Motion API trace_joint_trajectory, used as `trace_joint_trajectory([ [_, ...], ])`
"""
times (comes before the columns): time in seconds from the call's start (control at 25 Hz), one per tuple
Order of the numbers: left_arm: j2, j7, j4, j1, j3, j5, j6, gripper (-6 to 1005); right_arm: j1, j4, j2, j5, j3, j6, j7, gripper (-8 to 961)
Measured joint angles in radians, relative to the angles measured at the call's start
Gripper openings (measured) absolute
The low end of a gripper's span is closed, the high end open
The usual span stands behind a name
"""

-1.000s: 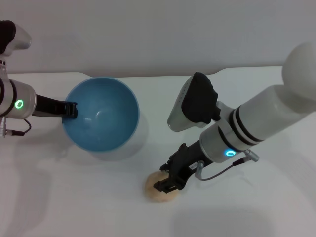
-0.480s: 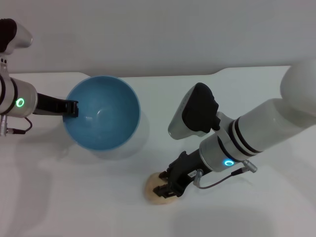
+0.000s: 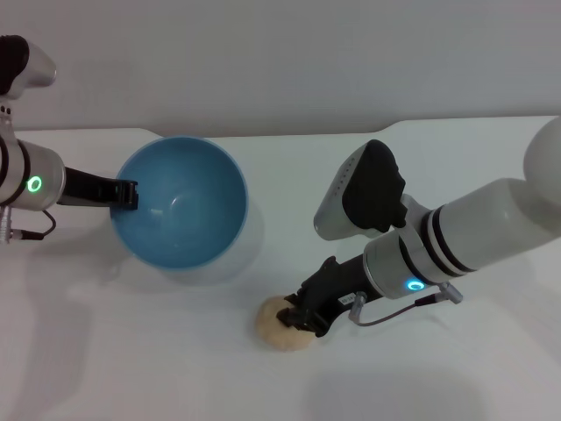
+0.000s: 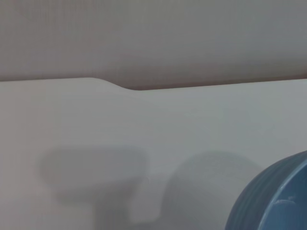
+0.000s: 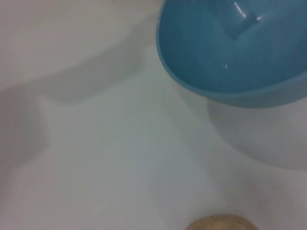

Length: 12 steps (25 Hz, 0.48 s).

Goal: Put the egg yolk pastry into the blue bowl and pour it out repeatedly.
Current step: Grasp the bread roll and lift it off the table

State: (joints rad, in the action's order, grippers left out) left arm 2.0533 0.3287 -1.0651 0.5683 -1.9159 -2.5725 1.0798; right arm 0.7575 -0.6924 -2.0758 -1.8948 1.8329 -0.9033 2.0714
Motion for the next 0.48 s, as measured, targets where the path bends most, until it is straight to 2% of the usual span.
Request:
trace_joint_trajectory([
  [0.24, -0.002, 0.000, 0.001, 0.003, 0.000, 0.000, 0.005, 10, -0.023, -0.048, 0.006, -0.004, -0.069, -0.063, -0.009, 133],
  [0.48, -0.002, 0.001, 0.001, 0.009, 0.000, 0.000, 0.039, 9, -0.072, -0.181, 0.019, -0.088, -0.214, -0.248, -0.056, 64],
])
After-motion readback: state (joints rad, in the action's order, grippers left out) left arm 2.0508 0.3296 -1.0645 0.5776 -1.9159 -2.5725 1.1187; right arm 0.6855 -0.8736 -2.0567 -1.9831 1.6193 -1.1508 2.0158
